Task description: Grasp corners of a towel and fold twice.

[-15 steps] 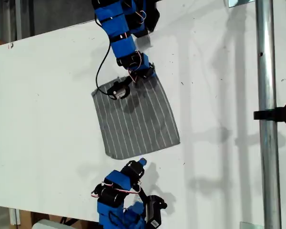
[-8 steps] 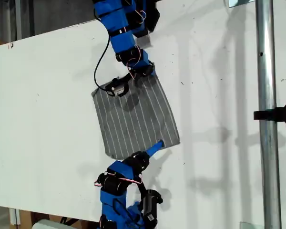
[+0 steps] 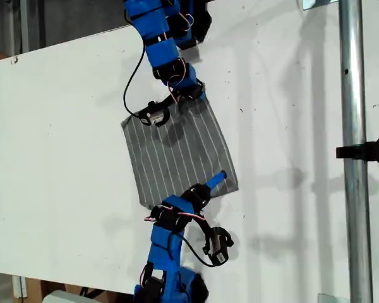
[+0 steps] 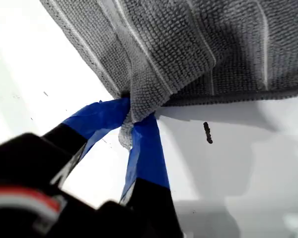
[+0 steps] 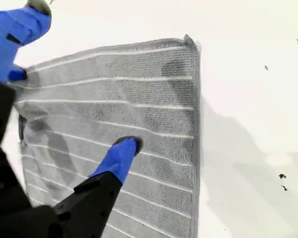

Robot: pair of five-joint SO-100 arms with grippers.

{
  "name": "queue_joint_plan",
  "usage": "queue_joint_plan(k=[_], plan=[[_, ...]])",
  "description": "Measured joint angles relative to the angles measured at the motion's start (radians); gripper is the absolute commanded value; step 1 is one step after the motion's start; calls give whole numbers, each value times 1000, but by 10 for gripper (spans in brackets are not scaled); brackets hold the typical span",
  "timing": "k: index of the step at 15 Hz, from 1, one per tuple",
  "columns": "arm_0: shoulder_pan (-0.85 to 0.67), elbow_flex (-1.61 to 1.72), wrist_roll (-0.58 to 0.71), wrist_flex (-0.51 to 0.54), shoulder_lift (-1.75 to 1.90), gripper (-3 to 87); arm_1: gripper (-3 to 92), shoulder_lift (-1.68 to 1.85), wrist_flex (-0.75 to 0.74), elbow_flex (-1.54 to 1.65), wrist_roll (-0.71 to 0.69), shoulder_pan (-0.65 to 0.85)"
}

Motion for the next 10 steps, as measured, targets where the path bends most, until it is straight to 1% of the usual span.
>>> queue_joint_plan(k=[3,4,5,7,8,10], plan=[[23,0,-107,-43,-129,435,-1,0,0,0,0,0],[34,0,-135,-49,-164,402,-1,0,0,0,0,-2],[43,0,-156,-52,-190,345,-1,0,0,0,0,-3],[57,-2,-198,-54,-224,40,-1,0,0,0,0,-6],[58,-2,-204,-54,-229,-22,-1,0,0,0,0,-6],[63,-43,-209,-38,-229,-29,-1,0,0,0,0,-6]])
